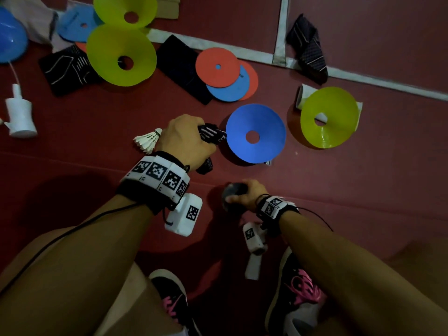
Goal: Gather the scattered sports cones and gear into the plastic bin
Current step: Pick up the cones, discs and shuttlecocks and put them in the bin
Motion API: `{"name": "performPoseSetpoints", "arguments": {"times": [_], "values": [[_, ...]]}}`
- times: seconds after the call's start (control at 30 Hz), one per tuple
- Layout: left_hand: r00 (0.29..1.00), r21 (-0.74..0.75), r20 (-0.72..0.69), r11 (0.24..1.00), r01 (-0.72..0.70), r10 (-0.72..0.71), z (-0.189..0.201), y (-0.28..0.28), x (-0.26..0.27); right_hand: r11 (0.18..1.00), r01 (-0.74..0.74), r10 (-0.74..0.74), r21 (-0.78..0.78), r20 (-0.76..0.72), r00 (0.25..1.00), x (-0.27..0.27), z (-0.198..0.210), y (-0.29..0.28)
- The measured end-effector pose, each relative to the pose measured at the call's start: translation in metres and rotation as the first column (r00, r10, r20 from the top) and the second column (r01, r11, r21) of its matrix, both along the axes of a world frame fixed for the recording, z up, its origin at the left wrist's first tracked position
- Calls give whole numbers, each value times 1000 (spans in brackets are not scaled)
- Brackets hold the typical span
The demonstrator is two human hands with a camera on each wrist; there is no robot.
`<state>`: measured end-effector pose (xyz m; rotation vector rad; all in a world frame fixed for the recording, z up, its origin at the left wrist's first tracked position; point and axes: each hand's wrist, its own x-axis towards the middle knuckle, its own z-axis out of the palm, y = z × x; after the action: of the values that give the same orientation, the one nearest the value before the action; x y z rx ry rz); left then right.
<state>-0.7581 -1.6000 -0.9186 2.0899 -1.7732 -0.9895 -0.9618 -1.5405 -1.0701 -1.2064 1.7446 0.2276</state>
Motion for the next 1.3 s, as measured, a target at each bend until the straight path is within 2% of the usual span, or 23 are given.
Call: {"name": "performPoseSetpoints", "arguments": {"times": [0.07,0.1,0.17,0.23,0.3,0.33,0.37,0.47,0.53,0.63,0.73,0.87,1.0,1.1,1.17,1.2,1.3], "values": [[1000,-10,8,1000,-20,20,3,-2,0,957,-37,52,-286,43,998,19,16,-15],[999,-13,6,999,-33,33,4,-3,0,901,-6,26,-433,40,999,24,25,-27],[999,-15,3,999,-47,47,4,-2,1,802,-18,23,-598,1,1000,29,36,-55],[999,-16,2,999,-39,39,4,0,1,806,-282,231,-520,-163,959,28,33,-76],[1000,-14,3,999,-30,30,3,2,3,779,-544,471,-311,-283,836,27,23,-80],[1000,-14,1,999,-31,31,4,3,4,760,-610,537,-226,-309,785,26,17,-77],[999,-16,0,999,-36,36,4,4,6,765,-622,555,-165,-322,767,25,11,-74],[999,-23,-1,999,-46,45,6,5,8,849,-524,471,-65,-353,808,25,0,-70],[999,-30,2,999,-44,44,8,5,8,842,-534,476,-75,-361,802,27,1,-70],[999,-39,-7,998,-43,43,10,5,6,816,-549,451,-180,-396,800,22,5,-67],[999,-50,-1,998,-36,36,11,4,5,833,-475,355,-284,-384,852,15,14,-64],[999,-80,24,996,-27,29,19,2,2,823,-311,263,-475,-165,950,22,40,-75],[998,-71,21,996,-52,53,54,1,3,836,-62,140,-545,102,985,42,97,-84],[976,-24,-48,977,-213,211,105,16,16,914,95,-5,-395,223,975,54,175,-82],[971,-1,-25,971,-239,239,153,33,28,951,67,12,-303,252,968,59,236,-81],[970,8,-12,970,-244,244,191,41,36,959,43,31,-279,257,966,62,280,-78],[939,-26,-49,940,-342,340,298,59,57,956,-2,74,-293,235,969,72,401,-68]]}}
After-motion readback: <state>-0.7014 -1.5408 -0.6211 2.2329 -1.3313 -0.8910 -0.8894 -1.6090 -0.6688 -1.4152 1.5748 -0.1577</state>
